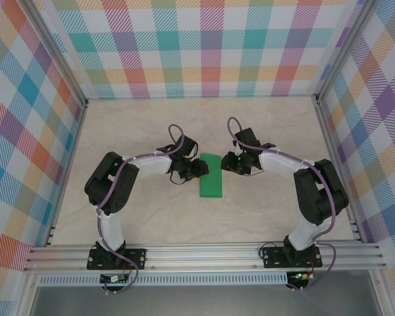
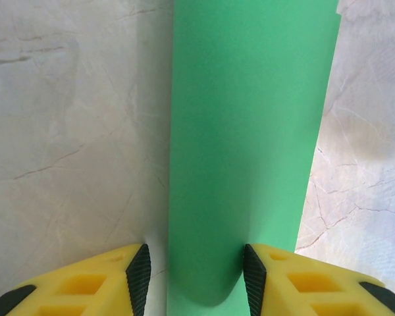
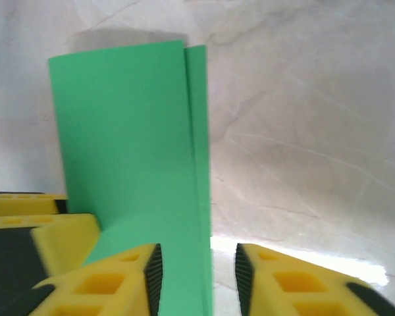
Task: Fold a paper plane with a square sheet of paper (fold left side to right side)
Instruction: First fold in half a square sheet of paper at the center of the table, then hold the square sheet of paper at the center of the table.
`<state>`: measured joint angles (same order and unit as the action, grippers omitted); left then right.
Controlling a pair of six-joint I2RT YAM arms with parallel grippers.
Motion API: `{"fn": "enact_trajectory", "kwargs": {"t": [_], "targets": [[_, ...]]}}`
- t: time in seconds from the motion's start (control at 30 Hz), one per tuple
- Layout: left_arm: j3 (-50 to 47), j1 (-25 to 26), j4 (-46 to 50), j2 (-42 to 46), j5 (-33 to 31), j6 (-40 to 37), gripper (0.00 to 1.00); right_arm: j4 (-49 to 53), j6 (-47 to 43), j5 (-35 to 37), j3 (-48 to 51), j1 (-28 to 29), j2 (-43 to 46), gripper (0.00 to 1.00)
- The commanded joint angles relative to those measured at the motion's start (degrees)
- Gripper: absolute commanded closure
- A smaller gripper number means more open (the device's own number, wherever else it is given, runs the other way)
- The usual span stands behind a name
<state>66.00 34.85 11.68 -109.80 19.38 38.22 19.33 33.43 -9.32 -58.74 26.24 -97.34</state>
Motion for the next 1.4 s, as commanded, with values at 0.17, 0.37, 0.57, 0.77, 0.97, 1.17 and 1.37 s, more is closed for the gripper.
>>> {"fn": "enact_trajectory", "kwargs": {"t": [0.17, 0.37, 0.57, 0.77, 0.97, 1.17, 1.37], "targets": [[2.5, 1.6, 2.9, -2.0, 0.0, -1.9, 0.55, 4.2, -1.2, 3.6, 2.3, -0.4, -2.0, 0.82], [3.4, 2.1, 3.5, -2.7, -0.2, -2.3, 0.54, 4.5, -1.0, 3.3, 2.8, -0.4, -3.2, 0.85], [3.9, 2.2, 3.8, -3.1, -0.9, -2.8, 0.54, 4.6, -1.3, 3.0, 2.9, -0.4, -3.5, 0.86], [4.1, 2.3, 5.7, -3.5, -0.7, -3.0, 0.54, 4.8, -1.4, 2.9, 2.7, -0.3, -3.3, 0.86], [4.6, 2.4, 6.2, -4.1, -0.6, -2.9, 0.54, 4.7, -1.3, 2.7, 2.7, -0.3, -3.3, 0.86], [4.8, 2.5, 6.1, -4.4, -0.6, -2.8, 0.54, 4.6, -1.4, 2.3, 2.7, -0.3, -3.0, 0.86], [5.1, 2.6, 6.2, -4.7, -0.6, -2.8, 0.54, 4.3, -1.4, 1.9, 2.6, -0.2, -2.7, 0.86]]}}
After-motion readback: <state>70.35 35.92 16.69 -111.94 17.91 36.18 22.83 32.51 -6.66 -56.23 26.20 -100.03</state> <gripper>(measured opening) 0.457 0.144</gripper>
